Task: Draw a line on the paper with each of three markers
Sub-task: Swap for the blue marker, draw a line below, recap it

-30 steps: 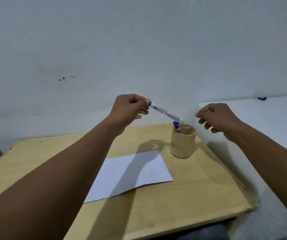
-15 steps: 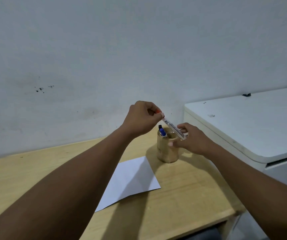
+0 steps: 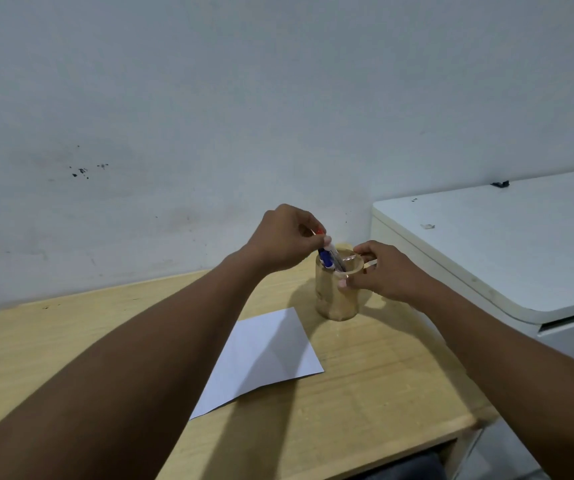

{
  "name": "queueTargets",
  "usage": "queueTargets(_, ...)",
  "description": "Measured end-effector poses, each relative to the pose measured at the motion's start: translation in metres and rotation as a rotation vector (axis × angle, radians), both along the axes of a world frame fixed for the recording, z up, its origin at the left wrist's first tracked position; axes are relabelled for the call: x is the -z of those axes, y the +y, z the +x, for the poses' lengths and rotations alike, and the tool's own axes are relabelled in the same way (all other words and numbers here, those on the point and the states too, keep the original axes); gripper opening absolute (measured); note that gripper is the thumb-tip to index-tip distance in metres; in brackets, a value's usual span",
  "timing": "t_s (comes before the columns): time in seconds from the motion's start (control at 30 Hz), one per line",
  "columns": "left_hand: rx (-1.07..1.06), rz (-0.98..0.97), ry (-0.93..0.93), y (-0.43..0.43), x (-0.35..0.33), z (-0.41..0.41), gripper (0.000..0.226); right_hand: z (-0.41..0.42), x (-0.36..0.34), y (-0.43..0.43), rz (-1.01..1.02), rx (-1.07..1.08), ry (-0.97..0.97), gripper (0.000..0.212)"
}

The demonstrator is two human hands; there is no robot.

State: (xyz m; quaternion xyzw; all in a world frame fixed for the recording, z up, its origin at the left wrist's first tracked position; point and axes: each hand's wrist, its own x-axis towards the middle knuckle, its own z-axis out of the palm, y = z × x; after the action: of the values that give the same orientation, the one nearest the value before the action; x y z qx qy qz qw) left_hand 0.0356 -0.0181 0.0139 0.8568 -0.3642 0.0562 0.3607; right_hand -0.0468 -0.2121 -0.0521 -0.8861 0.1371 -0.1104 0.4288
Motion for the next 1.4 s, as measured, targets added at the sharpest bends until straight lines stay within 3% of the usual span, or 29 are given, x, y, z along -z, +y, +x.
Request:
queueTargets(0.2, 0.063, 0.177, -0.030, -0.007, 0.009, -0.003, 0.031, -0.003, -0.005, 0.001, -0.030, -0.019, 0.015, 0.085)
queueTargets(0.43, 0.095, 0.169, -0.124, -0.004, 0.012, -0.004, 0.020, -0.003, -0.014, 0.006, 0.007, -0.023, -0.034, 0.078)
queueTargets(0.63, 0.091, 0.198, -0.166, -0.006, 0.012, -0.005, 0.017, -0.005, -0.026, 0.011, -0.030, -0.039, -0.047, 0.055)
queueTargets(0.8, 0.007, -0.027, -0.113, -0.003, 0.000, -0.001, 0.020, -0.009, -0.041, 0.018, -0.011, 0.043, -0.186, 0.021)
queueTargets(0.87, -0.042, -0.130, -0.063, 0.002, -0.011, 0.001, 0.021, -0.010, -0.054, 0.030, 0.081, 0.085, -0.247, 0.010)
queueTargets(0.97, -0.076, -0.330, 0.085, 0.017, -0.026, 0.007, 0.024, -0.012, -0.073, 0.055, 0.448, -0.044, -0.087, 0.016)
queueTargets(1.07, -0.095, -0.505, 0.242, 0.039, -0.037, 0.011, 0.027, -0.011, -0.074, 0.084, 0.781, -0.238, 0.128, 0.035)
queueTargets(1.13, -0.097, -0.562, 0.326, 0.056, -0.039, 0.011, 0.023, -0.004, -0.065, 0.105, 0.959, -0.253, 0.134, 0.056)
queueTargets(1.2, -0.098, -0.561, 0.364, 0.074, -0.034, 0.010, 0.023, 0.007, -0.056, 0.126, 1.208, -0.171, 0.031, 0.062)
queueTargets(1.27, -0.123, -0.483, 0.312, 0.093, -0.024, 0.010, 0.028, 0.021, -0.048, 0.144, 1.427, -0.075, -0.098, 0.053)
queueTargets(1.4, -0.248, -0.209, 0.067, 0.136, 0.000, 0.004, 0.042, 0.041, -0.040, 0.176, 1.495, -0.079, -0.162, 0.024)
